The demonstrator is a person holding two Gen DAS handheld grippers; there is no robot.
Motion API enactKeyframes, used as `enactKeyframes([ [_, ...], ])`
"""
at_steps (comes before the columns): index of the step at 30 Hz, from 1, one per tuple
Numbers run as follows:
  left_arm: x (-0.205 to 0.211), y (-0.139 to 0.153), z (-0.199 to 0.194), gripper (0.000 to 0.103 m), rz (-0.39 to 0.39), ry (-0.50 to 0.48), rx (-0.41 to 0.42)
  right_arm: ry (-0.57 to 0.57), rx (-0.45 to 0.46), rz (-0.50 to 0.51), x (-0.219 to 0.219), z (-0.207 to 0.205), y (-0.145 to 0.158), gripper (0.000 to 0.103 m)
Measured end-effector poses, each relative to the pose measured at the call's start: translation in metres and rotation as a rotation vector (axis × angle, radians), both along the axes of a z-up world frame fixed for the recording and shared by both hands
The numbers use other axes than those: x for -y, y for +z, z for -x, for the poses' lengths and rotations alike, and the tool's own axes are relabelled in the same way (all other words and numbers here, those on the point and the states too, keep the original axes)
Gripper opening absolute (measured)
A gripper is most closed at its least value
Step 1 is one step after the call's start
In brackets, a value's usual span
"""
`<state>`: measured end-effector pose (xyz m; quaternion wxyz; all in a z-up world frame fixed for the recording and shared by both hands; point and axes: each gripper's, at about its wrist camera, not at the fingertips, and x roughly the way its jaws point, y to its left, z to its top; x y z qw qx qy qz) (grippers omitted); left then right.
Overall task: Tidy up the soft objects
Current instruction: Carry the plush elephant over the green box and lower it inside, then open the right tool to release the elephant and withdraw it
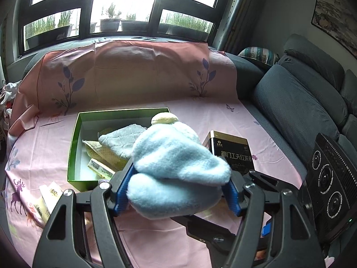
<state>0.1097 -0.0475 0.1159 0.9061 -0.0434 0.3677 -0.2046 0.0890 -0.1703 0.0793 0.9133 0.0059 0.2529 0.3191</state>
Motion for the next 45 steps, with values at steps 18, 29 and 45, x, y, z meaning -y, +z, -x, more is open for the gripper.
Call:
enactKeyframes([
  [18, -0.009, -0.051, -0.150, 0.069, 0.003, 0.067, -0.139, -0.091, -0.129, 0.060, -0.022, -0.139, -0.040, 0.049],
  [29, -0.027, -0.102, -0.171, 0.070, 0.024, 0.113, -0.246, -0.088, -0.249, 0.118, -0.039, -0.161, -0.084, 0.050],
  [45, -0.048, -0.082, -0.144, 0.090, -0.012, 0.199, -0.234, -0.164, -0.211, 0.183, -0.027, -0.125, -0.060, 0.061],
])
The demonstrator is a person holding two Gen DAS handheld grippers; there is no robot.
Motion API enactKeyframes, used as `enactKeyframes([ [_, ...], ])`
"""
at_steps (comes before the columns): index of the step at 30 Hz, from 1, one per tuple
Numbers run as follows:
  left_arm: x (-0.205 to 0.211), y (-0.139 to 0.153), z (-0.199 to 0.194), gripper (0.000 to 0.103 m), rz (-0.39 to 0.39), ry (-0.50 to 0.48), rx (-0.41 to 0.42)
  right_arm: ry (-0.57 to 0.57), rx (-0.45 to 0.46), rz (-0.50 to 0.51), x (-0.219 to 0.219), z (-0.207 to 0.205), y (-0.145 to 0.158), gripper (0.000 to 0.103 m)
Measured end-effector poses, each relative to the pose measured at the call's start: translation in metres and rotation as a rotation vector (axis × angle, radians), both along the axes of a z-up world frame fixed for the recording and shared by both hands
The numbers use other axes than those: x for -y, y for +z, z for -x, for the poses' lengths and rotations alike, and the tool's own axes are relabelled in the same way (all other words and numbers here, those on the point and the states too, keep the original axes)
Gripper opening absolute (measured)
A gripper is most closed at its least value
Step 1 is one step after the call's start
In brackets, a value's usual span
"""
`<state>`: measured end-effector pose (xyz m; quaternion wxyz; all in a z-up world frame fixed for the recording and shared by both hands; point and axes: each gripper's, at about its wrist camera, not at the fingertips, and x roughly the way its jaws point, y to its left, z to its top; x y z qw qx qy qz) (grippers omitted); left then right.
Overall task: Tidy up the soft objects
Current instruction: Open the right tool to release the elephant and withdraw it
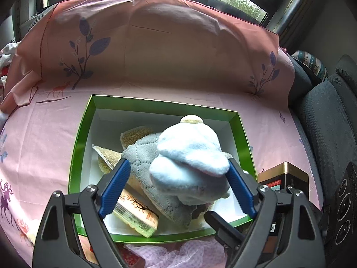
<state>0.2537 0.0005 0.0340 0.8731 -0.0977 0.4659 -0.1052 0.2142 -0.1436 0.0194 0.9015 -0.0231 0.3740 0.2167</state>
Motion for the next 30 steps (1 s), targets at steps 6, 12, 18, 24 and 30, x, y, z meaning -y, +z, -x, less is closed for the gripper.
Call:
enactKeyframes([
  [6, -0.011, 0.018, 0.045, 0.102, -0.045, 0.009, 0.062, -0.035, 0.035, 0.000, 0.011, 0.034, 0.016, 0.061],
  [12, -0.015, 0.032, 0.094, 0.102, -0.109, 0.025, 0.117, -0.053, 0.066, 0.015, 0.014, 0.074, 0.030, 0.061],
  [18, -0.012, 0.035, 0.147, 0.102, -0.193, 0.046, 0.162, -0.083, 0.133, 0.008, 0.023, 0.121, 0.043, 0.087],
  [24, -0.009, 0.026, 0.190, 0.102, -0.166, 0.042, 0.147, -0.093, 0.157, 0.021, 0.026, 0.161, 0.047, 0.087],
  [30, -0.009, 0.025, 0.219, 0.102, -0.152, 0.045, 0.173, -0.110, 0.167, 0.013, 0.033, 0.188, 0.046, 0.087],
])
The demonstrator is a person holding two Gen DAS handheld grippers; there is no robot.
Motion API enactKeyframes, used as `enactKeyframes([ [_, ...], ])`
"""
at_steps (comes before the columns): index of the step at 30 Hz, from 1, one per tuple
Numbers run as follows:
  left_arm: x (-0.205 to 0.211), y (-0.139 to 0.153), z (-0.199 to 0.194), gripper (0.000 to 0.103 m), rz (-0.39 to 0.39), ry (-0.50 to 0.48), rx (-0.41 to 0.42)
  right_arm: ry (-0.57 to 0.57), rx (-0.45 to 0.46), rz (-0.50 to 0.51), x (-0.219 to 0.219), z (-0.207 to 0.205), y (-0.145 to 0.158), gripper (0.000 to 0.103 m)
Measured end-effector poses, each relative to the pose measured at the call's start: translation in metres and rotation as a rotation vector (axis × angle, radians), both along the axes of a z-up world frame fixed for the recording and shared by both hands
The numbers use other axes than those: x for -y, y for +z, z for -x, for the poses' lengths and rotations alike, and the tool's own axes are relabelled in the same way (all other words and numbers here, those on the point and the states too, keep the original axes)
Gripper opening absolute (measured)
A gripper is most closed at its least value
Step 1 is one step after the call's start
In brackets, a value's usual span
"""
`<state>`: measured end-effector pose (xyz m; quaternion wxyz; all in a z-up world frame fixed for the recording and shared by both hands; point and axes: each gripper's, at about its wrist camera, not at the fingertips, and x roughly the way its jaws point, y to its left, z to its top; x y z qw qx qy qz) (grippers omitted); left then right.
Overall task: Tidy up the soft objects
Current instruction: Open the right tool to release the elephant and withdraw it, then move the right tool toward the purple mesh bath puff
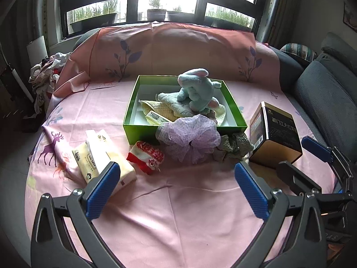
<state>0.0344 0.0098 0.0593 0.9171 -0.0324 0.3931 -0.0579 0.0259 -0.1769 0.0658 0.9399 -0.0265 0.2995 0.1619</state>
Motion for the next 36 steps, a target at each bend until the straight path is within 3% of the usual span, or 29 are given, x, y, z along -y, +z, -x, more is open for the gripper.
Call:
enactKeyframes([
  [14, -0.014, -0.026, 0.027, 0.102, 0.057, 0.056, -0.046, 0.016, -0.039, 0.002, -0.003, 0.012, -0.012, 0.087],
  [19, -0.020, -0.036, 0.030, 0.102, 0.021, 0.102, -0.036, 0.018, -0.075, -0.004, -0.007, 0.008, -0.023, 0.087],
  [25, -0.033, -0.051, 0.027, 0.102, 0.082, 0.106, -0.063, 0.024, -0.119, -0.004, -0.014, -0.003, -0.039, 0.087],
  [32, -0.059, -0.067, 0.020, 0.102, 0.219, 0.112, -0.080, 0.041, -0.204, -0.066, -0.018, -0.027, -0.068, 0.087],
  [36, -0.069, -0.076, 0.013, 0.102, 0.243, 0.120, -0.097, 0.084, -0.213, -0.090, -0.030, -0.049, -0.078, 0.087],
])
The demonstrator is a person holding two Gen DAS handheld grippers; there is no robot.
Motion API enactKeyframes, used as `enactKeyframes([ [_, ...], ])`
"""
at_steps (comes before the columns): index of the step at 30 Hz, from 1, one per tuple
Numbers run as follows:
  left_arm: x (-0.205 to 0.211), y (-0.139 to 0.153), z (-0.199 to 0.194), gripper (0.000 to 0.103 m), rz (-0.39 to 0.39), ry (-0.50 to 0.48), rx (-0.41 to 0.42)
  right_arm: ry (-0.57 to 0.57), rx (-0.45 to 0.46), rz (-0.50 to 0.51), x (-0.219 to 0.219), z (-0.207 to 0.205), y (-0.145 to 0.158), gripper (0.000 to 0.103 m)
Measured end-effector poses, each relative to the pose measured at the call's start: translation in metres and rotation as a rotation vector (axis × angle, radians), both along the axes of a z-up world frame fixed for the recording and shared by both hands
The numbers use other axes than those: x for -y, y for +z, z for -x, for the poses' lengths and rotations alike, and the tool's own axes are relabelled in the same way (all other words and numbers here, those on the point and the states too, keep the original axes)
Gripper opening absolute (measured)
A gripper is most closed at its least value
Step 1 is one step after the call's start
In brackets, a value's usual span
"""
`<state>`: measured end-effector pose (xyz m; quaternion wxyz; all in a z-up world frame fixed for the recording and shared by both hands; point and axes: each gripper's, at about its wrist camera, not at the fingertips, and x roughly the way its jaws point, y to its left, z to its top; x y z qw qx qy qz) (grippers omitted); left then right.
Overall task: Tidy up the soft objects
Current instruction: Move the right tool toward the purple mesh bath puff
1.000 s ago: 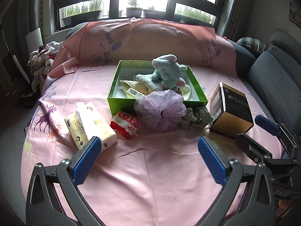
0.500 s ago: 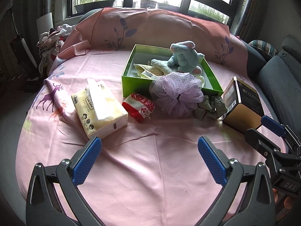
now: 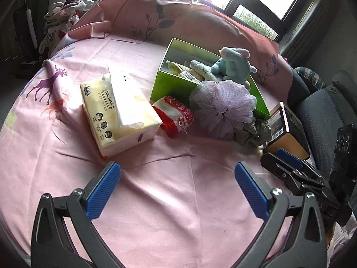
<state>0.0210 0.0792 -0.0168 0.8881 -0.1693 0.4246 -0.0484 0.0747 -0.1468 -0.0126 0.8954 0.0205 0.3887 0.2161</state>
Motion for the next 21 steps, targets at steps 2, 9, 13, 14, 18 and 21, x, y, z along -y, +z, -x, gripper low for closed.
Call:
enactKeyframes([
  [2, -0.003, -0.003, -0.004, 0.102, 0.001, 0.004, -0.007, 0.005, 0.046, 0.013, -0.009, -0.014, 0.003, 0.087],
  [9, -0.012, -0.011, -0.013, 0.102, 0.010, 0.006, -0.020, -0.004, 0.064, 0.083, -0.036, -0.070, -0.006, 0.081],
  [13, -0.015, -0.011, -0.016, 0.102, 0.011, 0.007, -0.021, 0.036, 0.026, 0.069, -0.042, -0.077, -0.018, 0.024],
  [14, -0.015, -0.011, -0.016, 0.102, 0.011, 0.005, -0.022, 0.055, 0.027, 0.050, -0.042, -0.072, -0.018, 0.015],
  [18, -0.014, -0.010, -0.018, 0.102, 0.072, -0.022, -0.033, 0.154, 0.023, 0.018, -0.041, -0.036, -0.013, 0.009],
  [21, -0.005, -0.010, -0.018, 0.102, 0.109, -0.056, -0.045, 0.225, 0.001, 0.011, -0.035, 0.002, -0.016, 0.009],
])
